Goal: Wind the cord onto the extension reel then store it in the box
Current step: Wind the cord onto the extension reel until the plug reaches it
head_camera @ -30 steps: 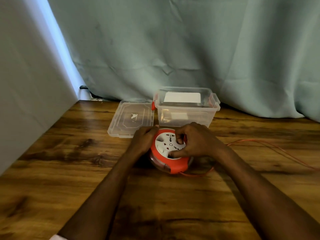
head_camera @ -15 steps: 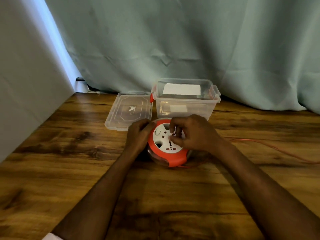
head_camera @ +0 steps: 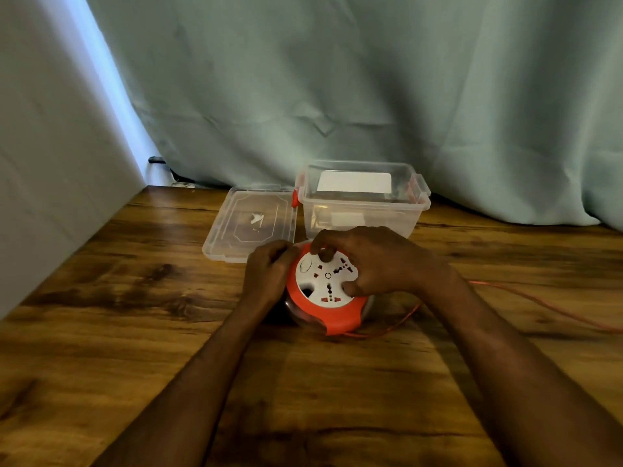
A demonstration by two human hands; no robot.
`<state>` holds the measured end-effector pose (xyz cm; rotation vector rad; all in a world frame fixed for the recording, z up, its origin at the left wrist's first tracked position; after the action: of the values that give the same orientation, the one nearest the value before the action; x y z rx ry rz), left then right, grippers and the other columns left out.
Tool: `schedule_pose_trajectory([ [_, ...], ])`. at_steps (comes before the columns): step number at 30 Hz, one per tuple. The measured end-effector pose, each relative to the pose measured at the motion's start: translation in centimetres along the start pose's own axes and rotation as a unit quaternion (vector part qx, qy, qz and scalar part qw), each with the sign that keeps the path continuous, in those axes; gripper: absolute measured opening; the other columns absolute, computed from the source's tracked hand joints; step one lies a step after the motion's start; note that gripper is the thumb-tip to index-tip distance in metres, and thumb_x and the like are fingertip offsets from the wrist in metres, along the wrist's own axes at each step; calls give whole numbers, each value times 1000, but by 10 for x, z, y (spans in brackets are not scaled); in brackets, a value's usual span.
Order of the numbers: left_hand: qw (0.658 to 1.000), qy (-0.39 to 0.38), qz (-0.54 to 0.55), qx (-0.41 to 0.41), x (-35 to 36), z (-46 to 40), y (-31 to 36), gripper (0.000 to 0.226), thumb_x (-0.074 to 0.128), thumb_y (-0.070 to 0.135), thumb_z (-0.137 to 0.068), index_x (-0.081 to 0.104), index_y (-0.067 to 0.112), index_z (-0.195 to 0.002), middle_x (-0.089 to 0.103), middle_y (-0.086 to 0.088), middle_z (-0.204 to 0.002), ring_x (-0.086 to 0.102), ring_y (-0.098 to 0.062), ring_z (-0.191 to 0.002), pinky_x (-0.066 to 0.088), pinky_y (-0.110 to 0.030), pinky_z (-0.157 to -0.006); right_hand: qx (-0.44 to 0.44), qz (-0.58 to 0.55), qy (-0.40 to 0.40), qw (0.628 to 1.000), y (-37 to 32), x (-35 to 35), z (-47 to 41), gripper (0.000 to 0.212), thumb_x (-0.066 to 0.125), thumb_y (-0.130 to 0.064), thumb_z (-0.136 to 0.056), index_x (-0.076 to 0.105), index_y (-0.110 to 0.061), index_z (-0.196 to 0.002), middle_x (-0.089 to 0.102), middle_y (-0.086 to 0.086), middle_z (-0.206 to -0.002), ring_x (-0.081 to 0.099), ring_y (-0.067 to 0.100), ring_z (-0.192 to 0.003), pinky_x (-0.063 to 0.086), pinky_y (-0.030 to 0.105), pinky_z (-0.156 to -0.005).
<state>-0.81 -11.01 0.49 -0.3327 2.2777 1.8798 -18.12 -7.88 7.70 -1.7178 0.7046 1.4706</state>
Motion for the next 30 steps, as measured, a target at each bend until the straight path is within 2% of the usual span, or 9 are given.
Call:
schedule_pose_trajectory([
  [4,1000,8,5,-3,0,-1,-2,24,56,21,-103,77,10,-98,78,-7,-90,74,-21,-84,59,-35,-78,4,-12,8,1000,3,-3,3,69,87,-46,-71,48,-36,-127,65,-15,-118,60,7,-100,50,19,-67],
  [7,1000,11,9,-5,0,0,-2,24,56,22,-103,78,12,-97,79,-6,-89,75,-21,-82,60,-36,-79,11,13,17,1000,-1,-2,5,54,84,-58,-71,50,-36,-107,64,-15,-100,58,6,-86,38,16,-61],
  [12,1000,8,8,10,-1,1,0,25,55,21,-104,76,19,-92,78,-3,-88,75,-19,-82,59,-35,-79,38,53,42,997,-9,5,1,47,74,-70,-75,53,-28,-72,66,-10,-80,56,7,-67,48,21,-64],
  [15,1000,-1,-5,20,1,2,2,24,55,25,-105,75,26,-92,78,3,-87,75,-13,-79,60,-32,-78,54,48,43,996,-14,10,1,50,73,-66,-80,46,-29,-59,68,-8,-79,49,2,-56,44,15,-60],
  [18,1000,-4,-6,20,2,1,0,24,55,25,-105,76,22,-95,79,2,-88,75,-12,-79,60,-32,-78,30,26,52,998,-18,8,7,47,75,-56,-85,62,-15,-67,79,0,-104,48,-4,-54,37,11,-57],
  [20,1000,-6,3,15,1,0,-2,25,55,24,-105,77,16,-99,79,-3,-91,76,-17,-83,61,-36,-81,3,-16,77,997,-15,2,11,34,79,-46,-85,64,-17,-75,79,-1,-102,58,-3,-61,44,12,-59],
  [22,1000,-9,12,11,1,-2,-4,24,55,24,-105,77,15,-100,79,-6,-93,76,-21,-86,61,-39,-83,-14,-40,90,995,-9,-4,12,22,81,-35,-81,67,-26,-94,72,-9,-98,68,8,-80,56,22,-65],
  [26,999,-27,32,6,4,-2,-4,23,56,22,-105,76,13,-100,79,-5,-90,75,-21,-83,58,-36,-78,27,23,11,999,10,2,10,62,78,-41,-82,55,-43,-139,51,-6,-124,55,12,-106,56,25,-76],
  [30,999,-36,39,9,6,-2,-3,24,56,24,-105,77,14,-100,79,-5,-88,76,-21,-81,60,-37,-76,38,35,-22,998,21,5,13,66,75,-54,-84,47,-52,-144,47,-6,-127,55,13,-109,53,20,-77],
])
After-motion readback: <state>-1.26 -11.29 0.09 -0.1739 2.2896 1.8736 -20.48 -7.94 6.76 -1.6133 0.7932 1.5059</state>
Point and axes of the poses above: each hand's wrist, its own z-axis away from the middle knuckle, its own x-axis out of the palm, y = z × x, the point moved 6 cm from there along -z, towards the middle knuckle
